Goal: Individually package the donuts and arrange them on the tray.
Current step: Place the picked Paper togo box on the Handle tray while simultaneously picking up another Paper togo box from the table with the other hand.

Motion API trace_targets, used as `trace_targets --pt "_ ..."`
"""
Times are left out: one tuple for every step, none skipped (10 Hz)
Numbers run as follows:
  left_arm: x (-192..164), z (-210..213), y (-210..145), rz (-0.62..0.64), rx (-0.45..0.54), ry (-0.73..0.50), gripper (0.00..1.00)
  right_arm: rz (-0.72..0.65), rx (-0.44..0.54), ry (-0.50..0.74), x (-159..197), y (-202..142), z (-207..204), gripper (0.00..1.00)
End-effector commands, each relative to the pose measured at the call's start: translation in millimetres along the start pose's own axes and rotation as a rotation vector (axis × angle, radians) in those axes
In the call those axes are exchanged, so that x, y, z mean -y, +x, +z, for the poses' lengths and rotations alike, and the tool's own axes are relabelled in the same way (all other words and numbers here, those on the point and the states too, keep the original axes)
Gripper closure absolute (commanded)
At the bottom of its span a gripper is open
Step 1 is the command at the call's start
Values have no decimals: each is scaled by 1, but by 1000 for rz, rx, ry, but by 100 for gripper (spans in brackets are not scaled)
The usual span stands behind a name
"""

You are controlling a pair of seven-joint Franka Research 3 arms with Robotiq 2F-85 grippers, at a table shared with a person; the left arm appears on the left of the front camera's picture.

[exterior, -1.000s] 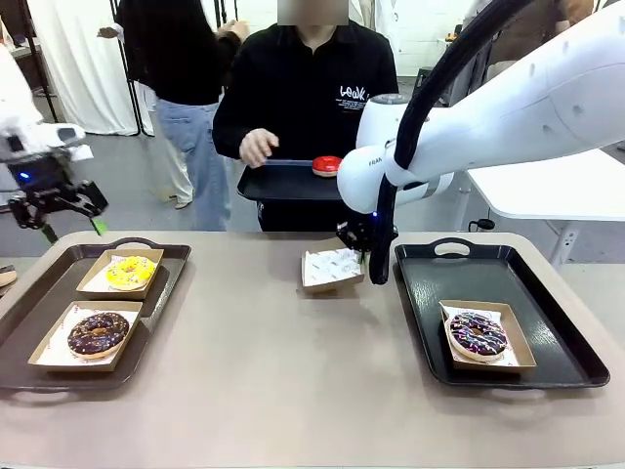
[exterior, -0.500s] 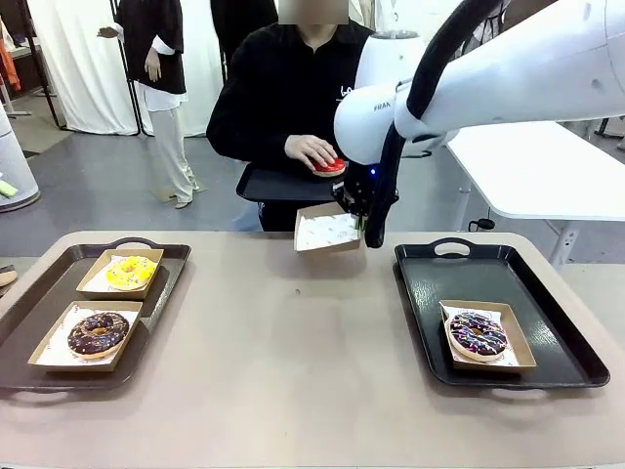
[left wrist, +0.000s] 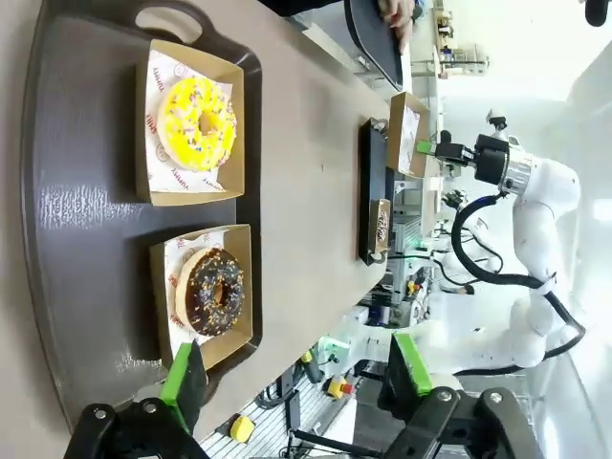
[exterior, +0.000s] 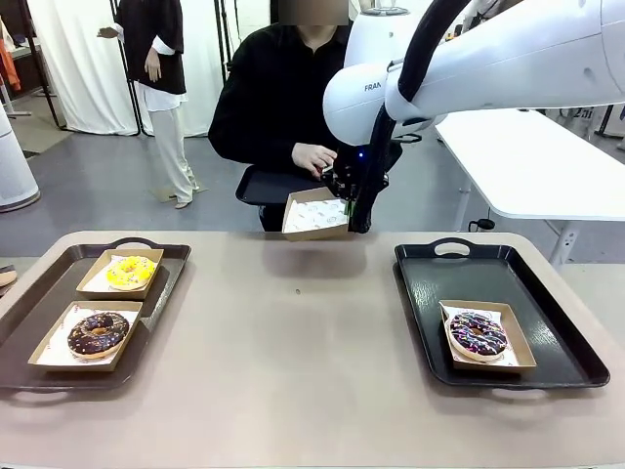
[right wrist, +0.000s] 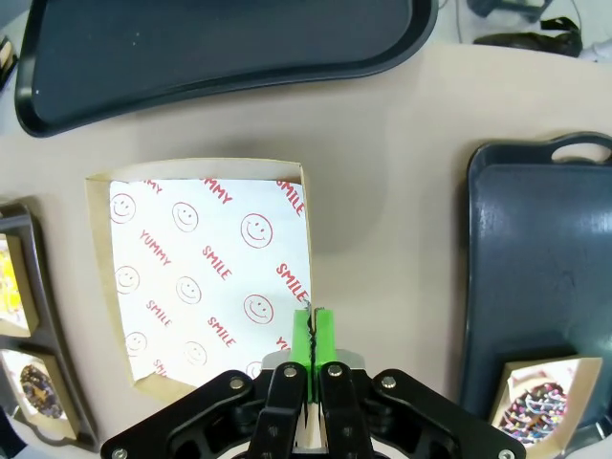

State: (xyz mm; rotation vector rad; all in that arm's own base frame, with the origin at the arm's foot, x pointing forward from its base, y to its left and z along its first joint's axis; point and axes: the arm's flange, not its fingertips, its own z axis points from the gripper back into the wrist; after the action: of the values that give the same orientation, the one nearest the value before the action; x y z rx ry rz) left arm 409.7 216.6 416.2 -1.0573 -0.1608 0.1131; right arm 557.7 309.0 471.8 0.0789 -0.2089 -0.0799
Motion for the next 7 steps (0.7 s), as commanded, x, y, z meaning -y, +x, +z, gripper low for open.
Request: trace_targets --pt "-6 5 5 35 35 -41 0 -33 7 -43 -8 6 -2 100" --pt "-9 2 10 68 41 -50 0 -35 6 -46 -8 5 -2 100" --pt "-10 -2 14 92 42 -59 0 -37 3 -48 -7 4 -3 100" --pt "-8 -8 17 111 44 -49 0 -38 4 -50 -7 4 -4 100" --pt "-6 -12 18 122 43 -40 0 -39 4 -50 -7 4 -4 100" --pt "-16 -6 9 79 27 -39 0 -40 1 -49 -7 5 -4 100" --pt "-16 -6 9 79 27 -39 0 -37 -8 -46 -7 5 -4 100"
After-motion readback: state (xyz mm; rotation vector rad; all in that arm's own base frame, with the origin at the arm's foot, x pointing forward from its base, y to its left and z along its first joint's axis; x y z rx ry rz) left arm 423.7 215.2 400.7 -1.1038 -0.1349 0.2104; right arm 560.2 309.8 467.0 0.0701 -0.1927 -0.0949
